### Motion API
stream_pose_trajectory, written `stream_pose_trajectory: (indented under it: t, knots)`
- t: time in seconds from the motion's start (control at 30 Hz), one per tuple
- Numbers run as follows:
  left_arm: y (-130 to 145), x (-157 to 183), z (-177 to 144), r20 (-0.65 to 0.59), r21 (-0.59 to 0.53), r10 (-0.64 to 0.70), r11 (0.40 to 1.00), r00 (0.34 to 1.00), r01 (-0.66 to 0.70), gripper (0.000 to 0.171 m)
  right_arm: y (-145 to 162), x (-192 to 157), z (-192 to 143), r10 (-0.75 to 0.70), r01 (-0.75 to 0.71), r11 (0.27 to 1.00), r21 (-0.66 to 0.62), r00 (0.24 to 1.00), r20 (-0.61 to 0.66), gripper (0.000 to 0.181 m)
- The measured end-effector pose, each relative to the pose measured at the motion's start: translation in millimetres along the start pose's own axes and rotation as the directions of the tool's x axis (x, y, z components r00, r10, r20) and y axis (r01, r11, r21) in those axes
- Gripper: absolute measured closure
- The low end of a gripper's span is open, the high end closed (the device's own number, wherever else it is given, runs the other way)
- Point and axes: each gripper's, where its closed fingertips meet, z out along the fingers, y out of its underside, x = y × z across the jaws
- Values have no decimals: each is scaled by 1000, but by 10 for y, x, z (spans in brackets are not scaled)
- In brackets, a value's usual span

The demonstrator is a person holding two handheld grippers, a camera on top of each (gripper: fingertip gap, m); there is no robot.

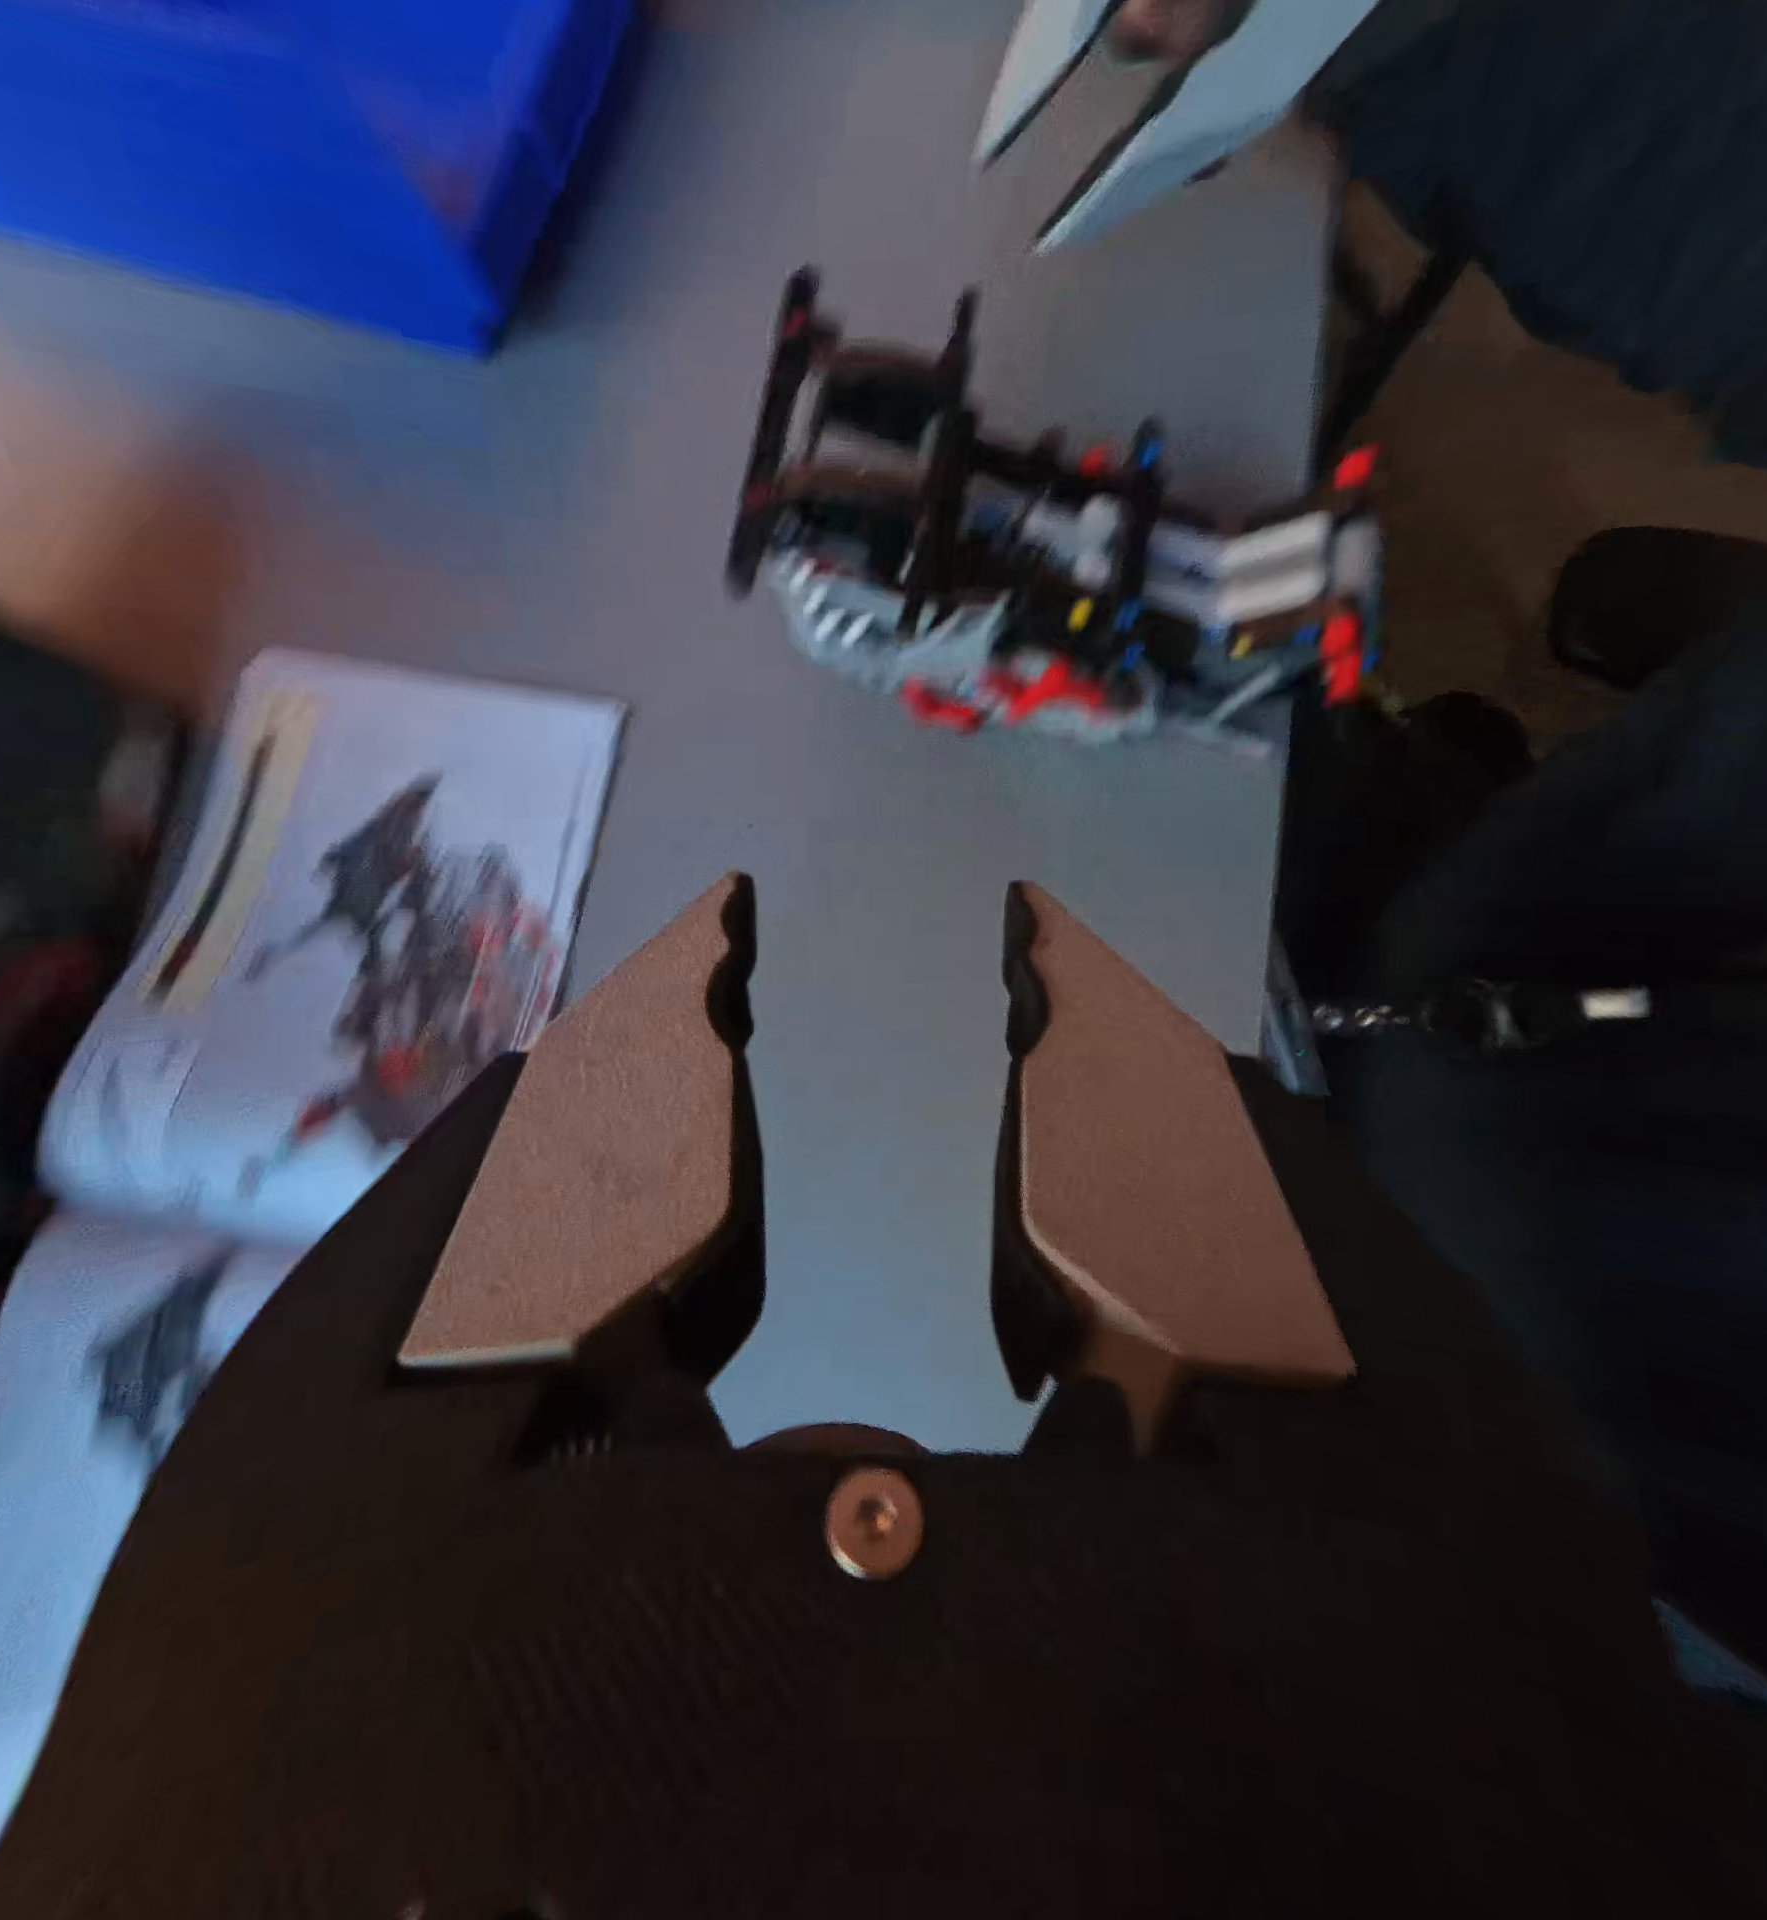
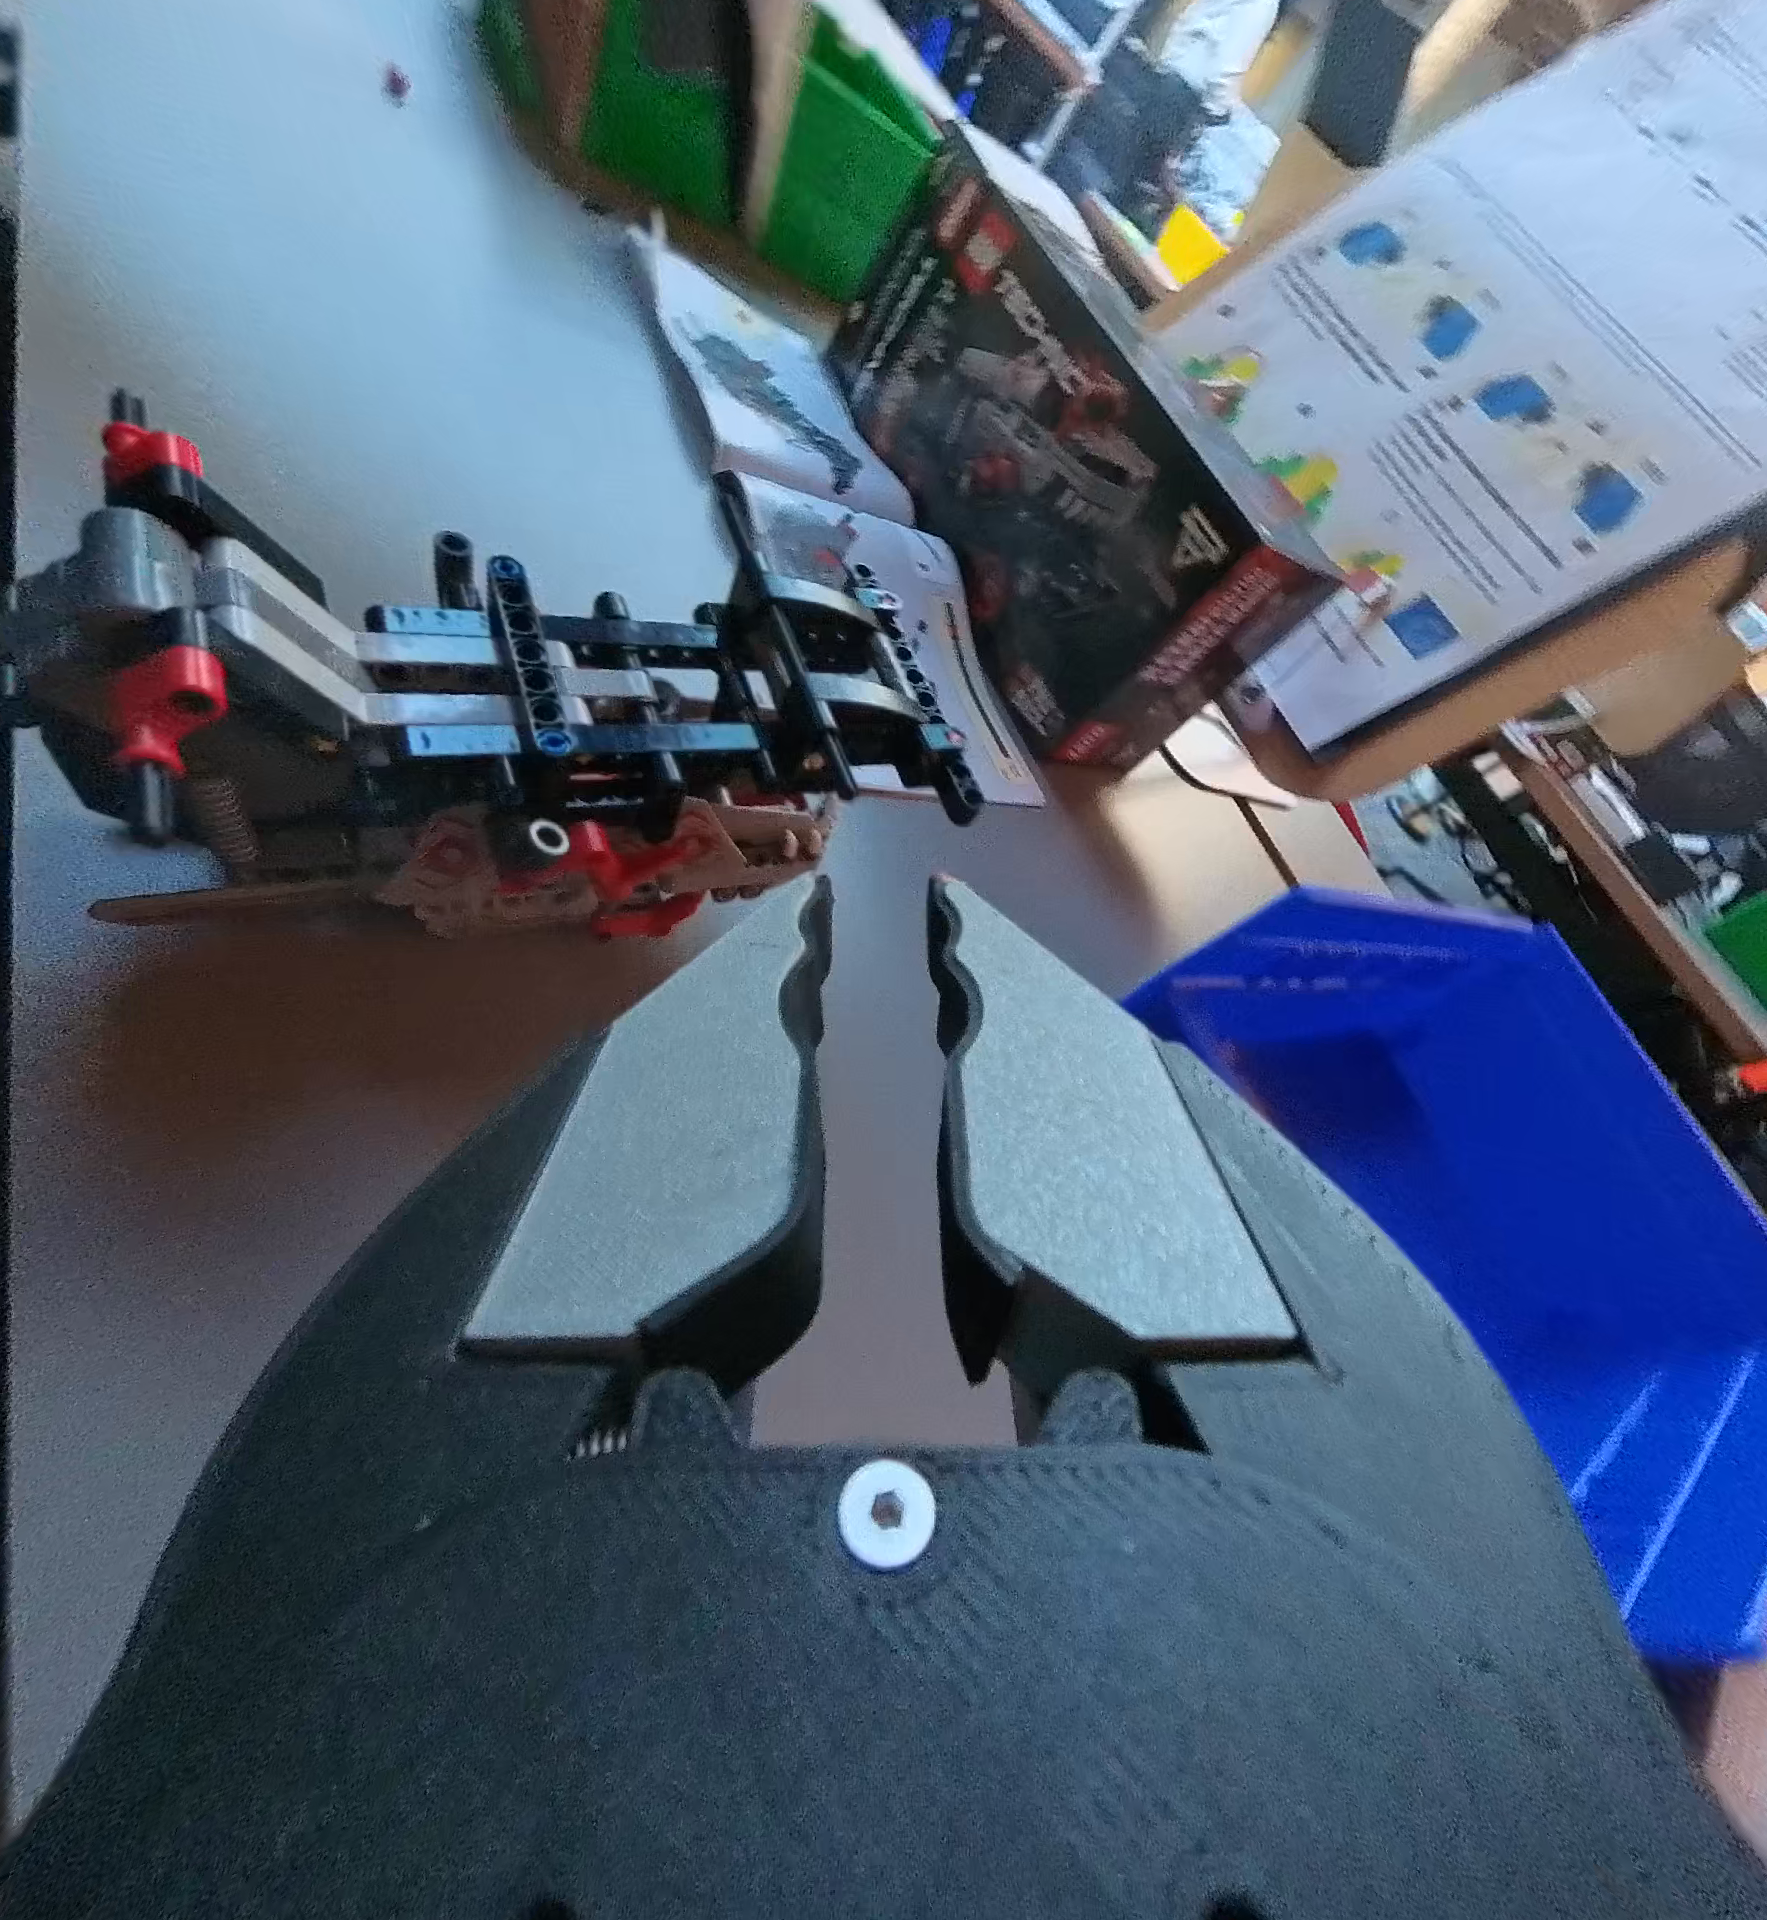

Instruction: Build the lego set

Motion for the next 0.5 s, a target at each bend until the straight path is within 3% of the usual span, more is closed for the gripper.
stream_pose_trajectory:
  t: [0.07,0.13,0.2,0.3,0.4,0.5]
  knots:
    - [505,-208,-486,199,-13,-86,996,976,90,128,65,35,-117,88,-87,996,24,995,-48,166]
    - [1152,-382,-1024,351,-12,-244,964,904,265,130,126,29,-195,170,-168,985,30,983,-65,166]
    - [1837,-472,-1452,448,-18,-399,890,800,455,131,165,22,-228,237,-237,971,15,969,-74,163]
    - [2611,-529,-1840,573,-49,-461,806,677,590,131,189,11,-193,338,-339,941,-1,938,-78,157]
    - [2869,-478,-1951,541,15,-503,806,673,591,141,210,-64,-125,396,-399,917,-30,915,-73,157]
    - [3005,-478,-1874,468,69,-556,798,687,599,139,231,-126,-88,404,-410,910,-61,911,-83,157]
